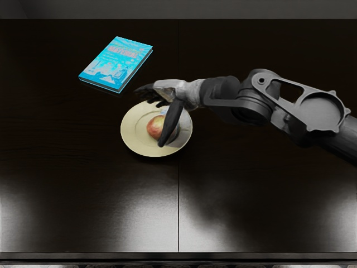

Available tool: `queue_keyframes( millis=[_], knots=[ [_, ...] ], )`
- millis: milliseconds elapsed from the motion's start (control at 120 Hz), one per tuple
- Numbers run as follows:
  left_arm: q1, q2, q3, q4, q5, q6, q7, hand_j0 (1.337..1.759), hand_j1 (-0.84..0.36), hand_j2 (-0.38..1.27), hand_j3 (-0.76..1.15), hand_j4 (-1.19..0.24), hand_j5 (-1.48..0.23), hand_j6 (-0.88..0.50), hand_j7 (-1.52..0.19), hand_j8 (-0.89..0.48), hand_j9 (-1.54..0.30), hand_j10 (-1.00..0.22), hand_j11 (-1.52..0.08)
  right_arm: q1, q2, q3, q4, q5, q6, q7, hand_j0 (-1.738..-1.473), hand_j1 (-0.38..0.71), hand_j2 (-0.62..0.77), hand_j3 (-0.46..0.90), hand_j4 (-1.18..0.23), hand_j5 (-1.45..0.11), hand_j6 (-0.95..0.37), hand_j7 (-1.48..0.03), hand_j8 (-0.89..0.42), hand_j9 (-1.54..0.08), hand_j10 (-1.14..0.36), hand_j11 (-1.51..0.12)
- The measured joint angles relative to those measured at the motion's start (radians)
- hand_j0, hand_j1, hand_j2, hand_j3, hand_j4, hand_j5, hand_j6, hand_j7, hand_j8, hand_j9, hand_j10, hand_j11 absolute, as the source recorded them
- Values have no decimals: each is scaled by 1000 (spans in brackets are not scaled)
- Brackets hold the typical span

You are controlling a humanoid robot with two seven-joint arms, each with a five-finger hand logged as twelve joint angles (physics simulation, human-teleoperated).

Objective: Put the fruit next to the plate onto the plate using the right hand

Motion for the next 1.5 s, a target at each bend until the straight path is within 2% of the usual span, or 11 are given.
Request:
queue_keyframes(
  millis=[267, 467, 633, 1183, 1500],
  knots=[
    [0, 0, 0, 0, 0, 0, 0, 1658, 69, 46, 0, -233, -303, -233, -303, -233, -303, -233, -303, -87, -93, 157, -2, 303, 251, 25, -1658, -293, -8, 0, -47, -62, -47, -62, -47, -62, -47, -62],
    [0, 0, 0, 0, 0, 0, 0, 1658, 69, 46, 0, -233, -303, -233, -303, -233, -303, -233, -303, -132, -185, 182, -6, 502, 339, 51, -1658, -299, -8, 0, -42, -54, -42, -54, -41, -54, -41, -54],
    [0, 0, 0, 0, 0, 0, 0, 1658, 69, 46, 0, -233, -303, -233, -303, -233, -303, -233, -303, -171, -270, 184, -6, 646, 387, 57, -1658, -302, -7, 0, -40, -52, -39, -52, -39, -52, -39, -52],
    [0, 0, 0, 0, 0, 0, 0, 1658, 69, 47, 0, -233, -303, -233, -303, -233, -303, -233, -303, -301, -531, 182, 0, 890, 399, 58, -1658, -304, -7, 0, -37, -50, -37, -50, -37, -50, -37, -50],
    [0, 0, 0, 0, 0, 0, 0, 1658, 69, 47, 0, -233, -303, -233, -303, -233, -303, -233, -304, -339, -677, 173, 2, 979, 399, 56, -1658, -305, -7, 0, -35, -48, -34, -49, -35, -48, -36, -48]
  ],
)
